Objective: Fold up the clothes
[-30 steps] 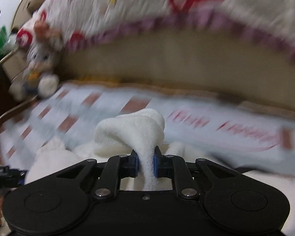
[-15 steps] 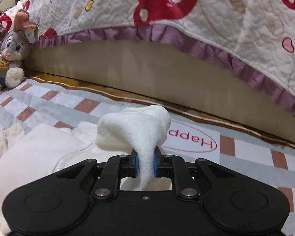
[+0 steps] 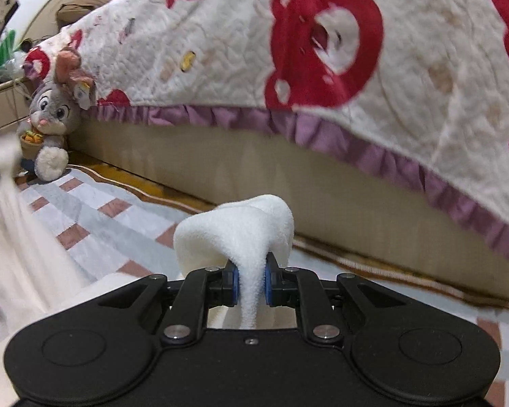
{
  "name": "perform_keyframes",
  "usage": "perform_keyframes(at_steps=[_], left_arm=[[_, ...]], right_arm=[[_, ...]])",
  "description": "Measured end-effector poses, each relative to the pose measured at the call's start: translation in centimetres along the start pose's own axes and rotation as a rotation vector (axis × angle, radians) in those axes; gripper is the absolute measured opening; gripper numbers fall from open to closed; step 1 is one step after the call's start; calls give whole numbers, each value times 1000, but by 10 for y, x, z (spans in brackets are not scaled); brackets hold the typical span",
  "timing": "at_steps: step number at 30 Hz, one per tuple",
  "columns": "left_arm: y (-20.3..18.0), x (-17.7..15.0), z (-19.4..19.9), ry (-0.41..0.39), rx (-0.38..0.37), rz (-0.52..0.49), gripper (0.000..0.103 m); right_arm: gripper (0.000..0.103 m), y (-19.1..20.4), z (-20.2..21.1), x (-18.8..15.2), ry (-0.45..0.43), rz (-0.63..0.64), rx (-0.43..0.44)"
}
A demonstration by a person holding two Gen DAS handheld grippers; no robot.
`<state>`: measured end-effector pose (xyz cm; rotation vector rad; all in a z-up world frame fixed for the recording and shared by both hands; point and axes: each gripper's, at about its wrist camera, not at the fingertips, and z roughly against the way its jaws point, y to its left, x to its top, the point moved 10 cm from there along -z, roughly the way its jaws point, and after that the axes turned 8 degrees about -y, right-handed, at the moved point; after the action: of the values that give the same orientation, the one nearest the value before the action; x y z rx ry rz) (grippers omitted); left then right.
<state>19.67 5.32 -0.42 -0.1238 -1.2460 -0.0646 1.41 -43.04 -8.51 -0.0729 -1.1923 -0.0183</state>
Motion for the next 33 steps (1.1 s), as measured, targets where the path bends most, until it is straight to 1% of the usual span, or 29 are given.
perform_keyframes(at_steps=[1,5,7,8,9,10,11,12,13,14,15,17,18,19,20,21,23,26,28,30,31,32,33], left_arm=[[15,18,3,-42,37,-9,13],[73,56,13,-158,187,-20,13],[104,54,13,-176,263,24,13],[117,41,6,-156,315,35,14],[131,27,0,-132,368,46,14],[144,13,-7,-108,421,57,19],[156,-11,-17,-35,484,61,25],[166,-36,-26,56,541,75,30],[174,-63,-31,159,599,113,34],[177,-90,-29,246,647,204,34],[172,-110,-25,289,642,302,34],[133,-132,-23,320,506,394,38],[105,-136,-22,335,449,366,40],[77,-140,-20,350,394,331,44],[42,-144,-18,362,319,286,47],[8,-146,-15,368,236,256,49],[-66,-152,-7,391,55,219,56],[-181,-182,13,486,-191,148,59],[-244,-213,32,553,-323,80,59],[-295,-240,52,600,-395,-20,59],[-319,-254,62,622,-429,-71,65],[-335,-261,67,608,-427,-140,72],[-350,-267,70,589,-422,-211,73]], right_arm=[[16,3,0,4,-14,11,0],[15,8,4,20,-100,18,-21],[17,13,4,25,-149,42,-35],[23,16,-1,24,-140,53,-28],[27,18,-9,19,-101,42,-3],[30,20,-17,13,-57,25,26],[39,20,-25,7,-17,0,53],[42,18,-30,2,16,-26,74],[43,12,-33,-3,35,-67,77],[46,5,-36,-7,50,-113,76],[46,-6,-37,-12,60,-167,71],[47,-33,-37,-25,83,-286,46],[47,-43,-32,-33,97,-309,31],[47,-52,-27,-41,110,-323,18],[47,-61,-22,-50,123,-336,5],[47,-70,-16,-58,136,-350,-9],[47,-88,-5,-74,163,-377,-35],[51,-114,11,-98,202,-417,-76],[51,-131,23,-115,229,-443,-103],[52,-143,34,-129,250,-456,-121],[52,-145,39,-135,255,-451,-123],[54,-147,45,-140,261,-446,-125],[55,-147,48,-145,266,-447,-117]])
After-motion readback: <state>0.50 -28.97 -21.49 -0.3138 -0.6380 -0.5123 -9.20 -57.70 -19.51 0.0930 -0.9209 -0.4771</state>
